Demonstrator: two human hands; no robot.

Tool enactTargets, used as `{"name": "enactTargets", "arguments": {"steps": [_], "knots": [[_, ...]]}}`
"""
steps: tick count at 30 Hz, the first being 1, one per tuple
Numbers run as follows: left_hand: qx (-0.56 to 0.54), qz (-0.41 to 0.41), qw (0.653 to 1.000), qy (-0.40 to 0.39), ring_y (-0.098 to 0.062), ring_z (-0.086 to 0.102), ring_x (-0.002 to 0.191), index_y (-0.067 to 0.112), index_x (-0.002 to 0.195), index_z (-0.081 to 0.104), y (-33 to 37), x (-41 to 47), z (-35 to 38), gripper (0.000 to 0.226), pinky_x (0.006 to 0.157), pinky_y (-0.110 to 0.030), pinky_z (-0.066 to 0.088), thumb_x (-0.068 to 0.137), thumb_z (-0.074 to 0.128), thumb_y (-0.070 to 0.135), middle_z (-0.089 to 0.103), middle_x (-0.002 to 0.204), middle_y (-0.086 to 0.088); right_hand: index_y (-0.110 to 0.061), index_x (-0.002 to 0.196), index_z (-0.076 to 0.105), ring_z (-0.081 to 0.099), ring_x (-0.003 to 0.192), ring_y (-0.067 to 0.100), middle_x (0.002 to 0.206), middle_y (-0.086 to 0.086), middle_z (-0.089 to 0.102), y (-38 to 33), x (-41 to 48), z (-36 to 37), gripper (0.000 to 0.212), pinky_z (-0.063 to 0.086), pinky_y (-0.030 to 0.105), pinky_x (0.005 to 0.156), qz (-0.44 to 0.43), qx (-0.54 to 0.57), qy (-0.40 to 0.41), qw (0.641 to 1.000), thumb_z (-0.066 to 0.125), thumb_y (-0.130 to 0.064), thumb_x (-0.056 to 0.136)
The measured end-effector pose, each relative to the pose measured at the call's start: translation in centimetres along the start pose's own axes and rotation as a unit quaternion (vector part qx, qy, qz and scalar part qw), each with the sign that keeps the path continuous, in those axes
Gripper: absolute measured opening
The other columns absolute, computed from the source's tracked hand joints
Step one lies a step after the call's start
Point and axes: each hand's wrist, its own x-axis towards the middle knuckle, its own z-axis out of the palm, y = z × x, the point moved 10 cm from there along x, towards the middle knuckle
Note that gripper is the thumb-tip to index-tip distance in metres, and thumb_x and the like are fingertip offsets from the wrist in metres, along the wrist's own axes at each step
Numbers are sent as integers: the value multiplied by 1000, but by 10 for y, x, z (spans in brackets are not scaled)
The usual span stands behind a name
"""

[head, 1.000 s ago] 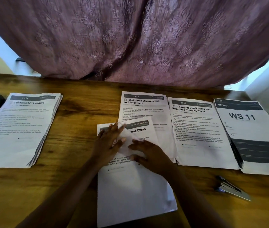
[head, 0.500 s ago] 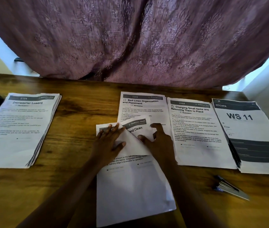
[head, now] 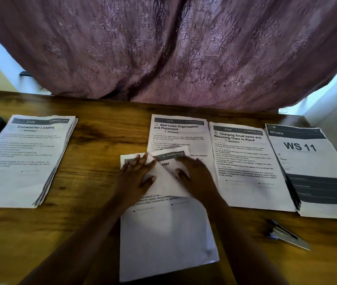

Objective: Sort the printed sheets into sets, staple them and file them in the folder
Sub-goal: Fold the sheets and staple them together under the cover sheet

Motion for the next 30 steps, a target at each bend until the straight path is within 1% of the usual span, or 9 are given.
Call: {"name": "enactTargets", "arguments": {"steps": [3,6,10,13,16,19,23,27,30], "knots": [[15,0,1000,-1,-22,15,147,33,148,25,-1,0,0,69,115,-45,13,86,17,62,20,158,1,-19,148,26,26,142,20,153,5,31,21,9,18,63,15,40,117,34,-66,-70,995,53,-34,93],[12,-4,1000,-7,-22,14,147,33,148,26,0,0,1,69,116,-44,12,86,17,62,20,158,1,-20,141,37,50,125,20,133,-2,57,15,3,9,62,33,37,108,30,22,-26,999,64,-30,87],[10,-7,1000,-5,-21,15,147,34,148,26,-1,0,0,68,116,-43,12,86,18,62,22,158,3,-25,134,41,64,93,19,97,-2,68,26,-12,-10,64,48,32,84,182,97,51,977,71,-43,80],[10,-9,1000,-9,-20,13,147,35,148,21,-1,-1,1,68,116,-43,11,86,16,63,19,158,3,-25,137,35,59,107,21,117,2,61,37,-18,-2,77,47,34,91,244,222,73,941,78,-35,74],[-17,-10,1000,0,-18,12,147,35,147,14,3,-1,-5,72,117,-41,9,85,9,71,18,158,5,-28,139,32,56,115,19,130,1,56,28,-10,-7,78,47,19,89,190,299,117,928,77,-15,76],[-128,-39,991,30,-11,16,143,40,145,10,5,-6,-17,61,117,-35,10,90,8,67,20,152,8,-35,140,28,54,118,5,133,-12,53,-12,-5,-10,74,42,5,87,58,296,61,952,67,-8,84],[-270,-36,960,67,-13,39,133,38,148,20,-1,-9,-24,63,109,-43,38,93,9,66,40,149,-4,-22,145,31,48,126,11,150,-5,34,-60,-31,15,58,40,15,99,-175,78,-46,980,49,-22,91],[-205,-23,978,30,-6,12,144,43,138,29,3,-6,-19,74,118,-34,7,82,-6,77,26,150,13,-22,139,43,53,121,15,131,-5,59,-52,-41,36,64,34,29,109,-177,17,-110,978,32,-63,91],[-62,-6,998,0,-16,9,147,37,144,28,4,-3,-8,90,116,-37,5,75,-10,82,21,157,3,-17,117,63,62,104,19,116,1,67,-40,-27,17,52,48,34,95,-109,82,-36,990,33,-53,95]]}}
